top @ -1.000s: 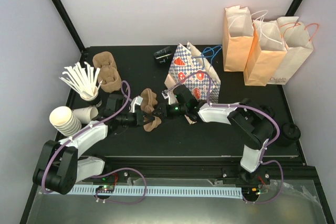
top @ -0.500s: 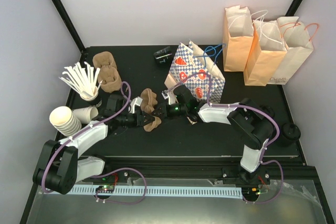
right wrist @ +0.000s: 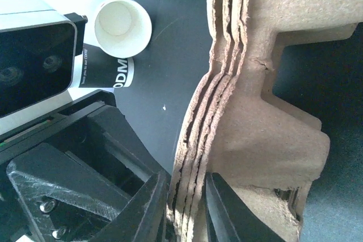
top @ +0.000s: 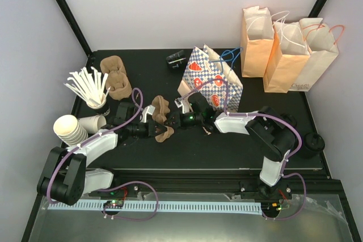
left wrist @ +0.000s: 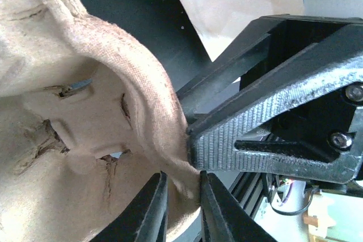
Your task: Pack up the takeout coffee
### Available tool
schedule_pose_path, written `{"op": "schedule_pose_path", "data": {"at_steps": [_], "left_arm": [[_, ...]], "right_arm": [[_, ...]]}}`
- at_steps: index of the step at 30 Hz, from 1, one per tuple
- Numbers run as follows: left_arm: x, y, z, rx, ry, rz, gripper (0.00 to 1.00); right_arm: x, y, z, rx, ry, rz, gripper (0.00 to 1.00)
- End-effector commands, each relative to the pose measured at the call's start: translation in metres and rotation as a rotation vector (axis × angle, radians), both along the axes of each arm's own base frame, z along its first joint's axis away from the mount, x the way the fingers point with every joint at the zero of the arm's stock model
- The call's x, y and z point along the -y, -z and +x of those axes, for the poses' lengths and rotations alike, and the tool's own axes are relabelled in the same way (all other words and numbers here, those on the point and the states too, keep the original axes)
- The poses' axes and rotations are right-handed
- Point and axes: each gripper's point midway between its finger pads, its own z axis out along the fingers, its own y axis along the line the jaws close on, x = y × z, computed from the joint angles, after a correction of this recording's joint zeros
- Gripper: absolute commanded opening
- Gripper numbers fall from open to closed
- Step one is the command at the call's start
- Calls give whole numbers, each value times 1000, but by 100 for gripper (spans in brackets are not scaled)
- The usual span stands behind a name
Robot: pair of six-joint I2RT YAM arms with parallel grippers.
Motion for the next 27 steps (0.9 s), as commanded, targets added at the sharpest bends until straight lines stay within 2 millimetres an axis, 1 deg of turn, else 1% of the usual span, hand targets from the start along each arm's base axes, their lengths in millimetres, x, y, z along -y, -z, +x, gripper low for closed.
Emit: {"op": "schedule_pose_path", "data": {"at_steps": [1,3,5,7,10,19,22,27], "left_arm": [[1,-3,1,21,14,-12,15],[1,-3,0,20,11,-13,11],[1,-5,-1,23,11,-23,8],[1,-9,-3,33,15,-39,7],[2,-10,-5,30,23,-63,8],[0,-9,-7,14,13,-118,8],[-1,-10,-7,14,14,-130,8],[-1,-11,-8,15,17,-137,8]], "right_arm": [[-1,-8,-3,7,-12,30,23],[2,-6,-2,6,0,14,24],[4,-5,-1,9,11,4,29],[4,-7,-1,17,17,8,36],[6,-11,-1,28,27,15,39],[11,-18,0,43,56,32,37],[10,-13,1,35,53,13,35],[6,-7,-1,15,29,13,35]]}}
